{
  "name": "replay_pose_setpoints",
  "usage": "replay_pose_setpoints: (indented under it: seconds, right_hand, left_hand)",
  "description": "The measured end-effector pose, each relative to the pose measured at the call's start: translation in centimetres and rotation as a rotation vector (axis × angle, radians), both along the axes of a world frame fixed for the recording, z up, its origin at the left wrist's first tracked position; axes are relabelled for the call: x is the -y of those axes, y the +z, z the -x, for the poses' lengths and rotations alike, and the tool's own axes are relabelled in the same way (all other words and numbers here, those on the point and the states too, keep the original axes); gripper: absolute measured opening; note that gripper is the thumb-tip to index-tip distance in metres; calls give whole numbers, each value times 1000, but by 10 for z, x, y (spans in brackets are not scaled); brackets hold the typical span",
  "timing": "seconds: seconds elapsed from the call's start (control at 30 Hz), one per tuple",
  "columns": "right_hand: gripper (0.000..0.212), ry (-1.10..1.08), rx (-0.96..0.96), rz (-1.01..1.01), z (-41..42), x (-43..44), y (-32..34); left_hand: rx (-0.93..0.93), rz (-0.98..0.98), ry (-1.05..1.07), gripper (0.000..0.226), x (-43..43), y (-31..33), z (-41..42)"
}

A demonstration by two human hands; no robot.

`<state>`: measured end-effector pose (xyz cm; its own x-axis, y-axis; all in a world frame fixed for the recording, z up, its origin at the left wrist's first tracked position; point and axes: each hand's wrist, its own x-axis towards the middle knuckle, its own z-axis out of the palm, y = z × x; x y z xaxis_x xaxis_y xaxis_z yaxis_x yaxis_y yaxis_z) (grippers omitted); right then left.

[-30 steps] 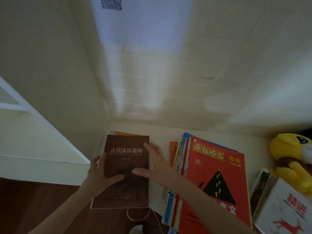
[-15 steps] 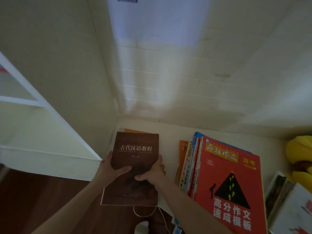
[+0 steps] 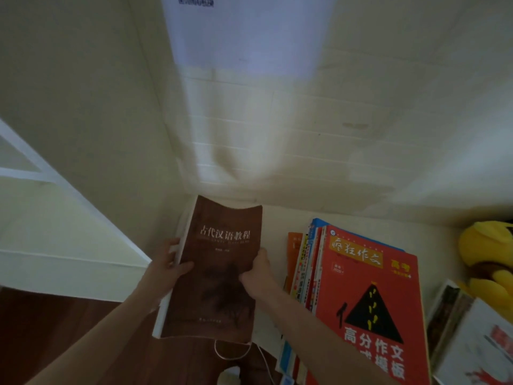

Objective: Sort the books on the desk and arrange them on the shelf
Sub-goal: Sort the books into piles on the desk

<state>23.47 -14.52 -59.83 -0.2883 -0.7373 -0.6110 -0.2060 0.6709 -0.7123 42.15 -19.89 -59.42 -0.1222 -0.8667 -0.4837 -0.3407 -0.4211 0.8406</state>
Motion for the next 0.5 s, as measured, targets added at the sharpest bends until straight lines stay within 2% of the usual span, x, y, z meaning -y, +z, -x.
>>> replay_pose_setpoints:
  seconds: [0.2,0.4,0.43,0.5]
  right_hand:
    - [60,92,114,271,57,-14,93]
    - [70,-1,42,413,129,-71,129]
    - [73,-26,69,423,140,-84,131]
    - [90,-72,120,427,160,-112,130]
  left_hand:
    - [-142,105,-71,58,9,75,19]
    - [-244,64,-207,81,-19,127,72]
    - [-258,41,-229,81,-26,128,82]
    - [-264,12,-289,66,-41,125,104]
